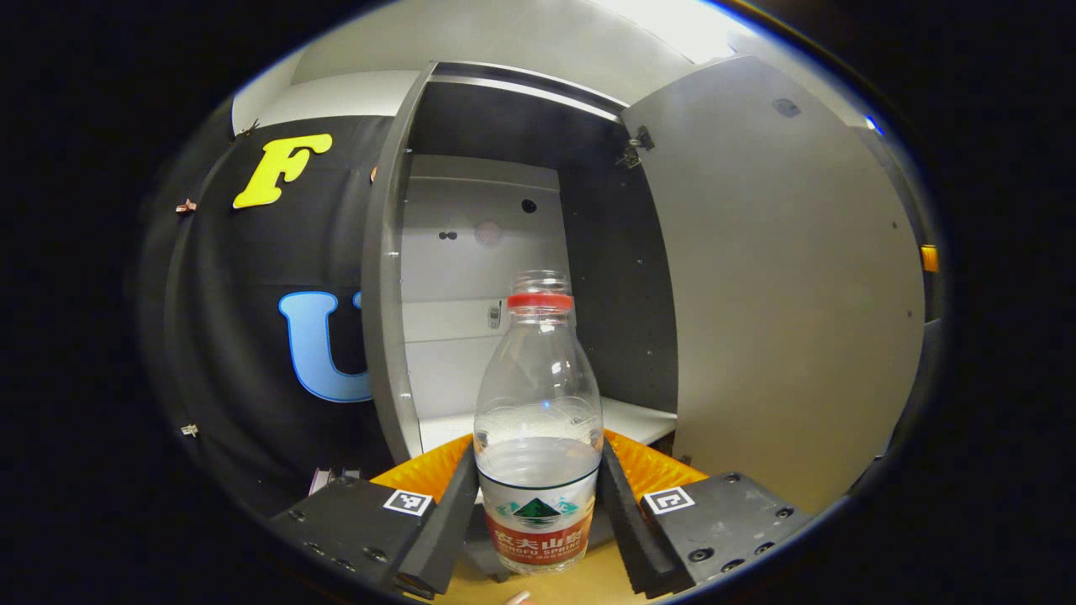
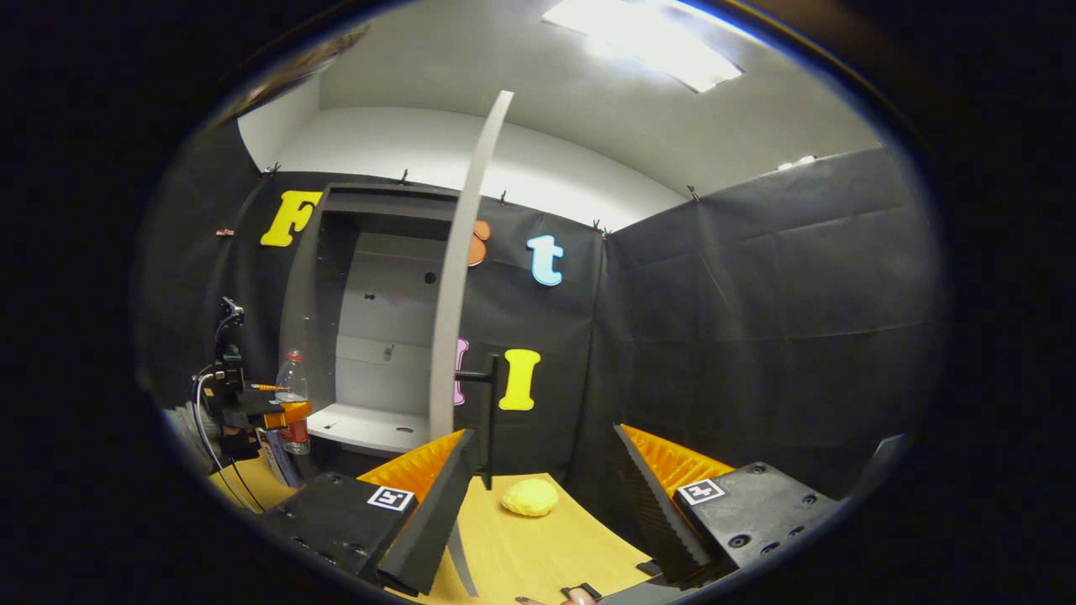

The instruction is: Open the cabinet door with the right hand, grasp the bottle in the cabinet with the left hand and place it on the coaster, then close the cabinet door with the right hand.

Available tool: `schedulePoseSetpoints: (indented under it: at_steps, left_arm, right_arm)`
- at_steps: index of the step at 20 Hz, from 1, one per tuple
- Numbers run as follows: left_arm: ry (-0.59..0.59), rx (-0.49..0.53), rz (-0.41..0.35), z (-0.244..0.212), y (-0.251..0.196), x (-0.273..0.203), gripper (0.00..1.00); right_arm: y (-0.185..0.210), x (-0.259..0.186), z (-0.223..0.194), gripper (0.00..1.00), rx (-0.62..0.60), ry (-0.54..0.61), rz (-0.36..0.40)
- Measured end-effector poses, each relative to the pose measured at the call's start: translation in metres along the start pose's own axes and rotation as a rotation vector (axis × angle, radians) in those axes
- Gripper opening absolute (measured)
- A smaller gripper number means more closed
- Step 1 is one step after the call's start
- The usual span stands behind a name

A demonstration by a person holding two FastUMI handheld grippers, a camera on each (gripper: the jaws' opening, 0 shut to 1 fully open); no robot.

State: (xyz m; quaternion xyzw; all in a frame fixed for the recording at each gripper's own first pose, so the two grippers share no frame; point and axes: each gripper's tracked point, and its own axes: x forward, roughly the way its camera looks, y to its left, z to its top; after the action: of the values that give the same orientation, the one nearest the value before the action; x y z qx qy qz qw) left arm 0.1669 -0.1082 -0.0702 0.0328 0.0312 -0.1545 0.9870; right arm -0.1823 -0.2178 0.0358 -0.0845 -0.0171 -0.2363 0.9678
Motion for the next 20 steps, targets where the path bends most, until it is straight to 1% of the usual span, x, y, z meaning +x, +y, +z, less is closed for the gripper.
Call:
schedulePoseSetpoints:
  at_steps: [6, 9, 14, 16, 20]
  left_arm:
    - [0.037, -0.068, -0.074, -0.032, 0.000, -0.057, 0.77]
    - [0.044, -0.064, -0.106, -0.055, -0.005, -0.085, 0.77]
    - [0.031, -0.124, -0.143, -0.100, -0.022, -0.128, 0.77]
    - [0.034, -0.145, -0.147, -0.124, -0.025, -0.141, 0.77]
    - [0.049, -0.173, -0.100, -0.178, -0.021, -0.156, 0.77]
  right_arm:
    - [0.071, -0.011, 0.000, 0.97, -0.026, 0.003, 0.126]
    - [0.112, -0.015, 0.000, 0.97, 0.028, 0.006, 0.220]
    - [0.169, 0.002, -0.014, 0.97, 0.066, 0.032, 0.361]
    - [0.194, 0.013, -0.024, 0.98, 0.104, 0.059, 0.417]
    - [0.230, 0.028, -0.046, 0.97, 0.154, 0.108, 0.510]
